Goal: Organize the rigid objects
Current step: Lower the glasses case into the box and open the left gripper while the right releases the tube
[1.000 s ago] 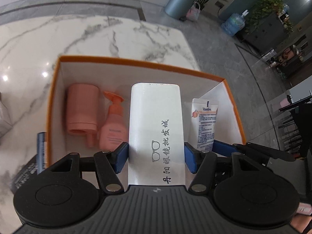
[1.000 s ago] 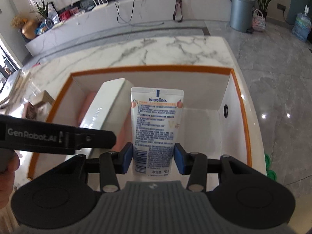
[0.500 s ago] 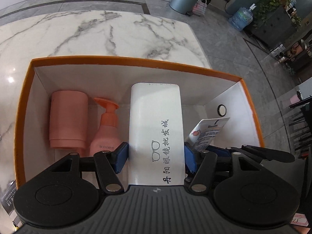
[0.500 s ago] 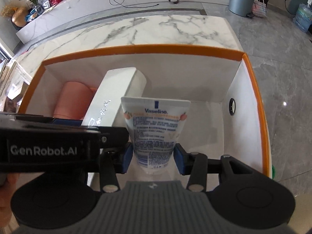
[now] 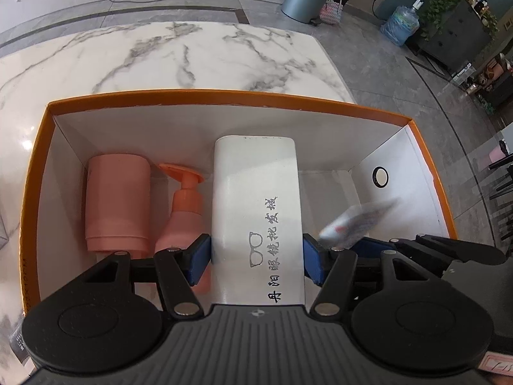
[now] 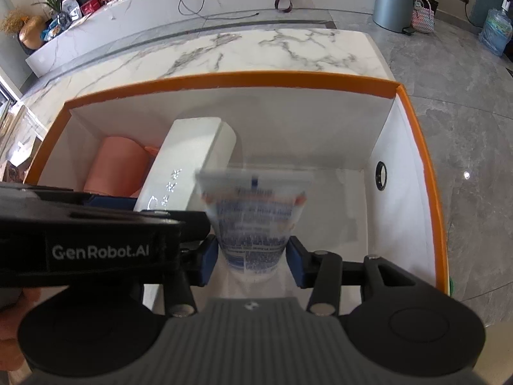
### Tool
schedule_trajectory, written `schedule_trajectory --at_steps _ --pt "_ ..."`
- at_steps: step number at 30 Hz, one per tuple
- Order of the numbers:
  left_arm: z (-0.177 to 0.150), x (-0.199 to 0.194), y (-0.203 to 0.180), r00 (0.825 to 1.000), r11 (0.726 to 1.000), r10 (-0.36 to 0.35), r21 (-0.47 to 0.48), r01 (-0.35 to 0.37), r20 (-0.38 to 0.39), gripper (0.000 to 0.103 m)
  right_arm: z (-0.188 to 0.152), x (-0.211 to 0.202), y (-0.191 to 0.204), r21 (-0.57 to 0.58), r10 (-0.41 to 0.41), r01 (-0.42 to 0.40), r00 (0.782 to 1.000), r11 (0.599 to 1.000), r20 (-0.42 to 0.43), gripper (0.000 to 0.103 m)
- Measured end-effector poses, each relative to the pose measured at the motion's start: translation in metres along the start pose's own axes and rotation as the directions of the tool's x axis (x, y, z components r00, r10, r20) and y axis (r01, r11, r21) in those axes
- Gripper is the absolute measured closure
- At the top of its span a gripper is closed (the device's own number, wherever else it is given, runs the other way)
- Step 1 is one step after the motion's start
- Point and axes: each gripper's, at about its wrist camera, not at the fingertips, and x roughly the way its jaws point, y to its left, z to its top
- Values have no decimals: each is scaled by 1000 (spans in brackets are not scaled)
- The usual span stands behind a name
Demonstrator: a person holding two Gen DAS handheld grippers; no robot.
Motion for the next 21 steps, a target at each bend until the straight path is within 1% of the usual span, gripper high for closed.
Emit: schedule_trajectory --at_steps 3,8,14,16,18,21 --pt "0 -2 0 1000 1000 7 9 -7 13 33 -1 -2 0 -1 6 -6 1000 1000 11 56" --pt "2 -12 -4 999 999 14 41 -16 51 33 -3 -8 1 0 -5 5 1000 1000 23 56" --pt "-1 -21 -6 998 998 10 55 -13 66 33 -5 -16 4 -3 -5 5 999 1000 45 56" --pt "-2 -25 -5 998 998 6 61 -10 70 33 -5 -18 6 -7 -9 9 999 1000 48 54" --pt "-3 -29 -6 997 998 3 66 -8 75 34 -6 -21 7 -8 -10 10 998 1000 55 51" --pt "-6 -37 -5 996 998 -3 69 -3 89 34 -7 -28 10 -11 -19 20 997 1000 73 51"
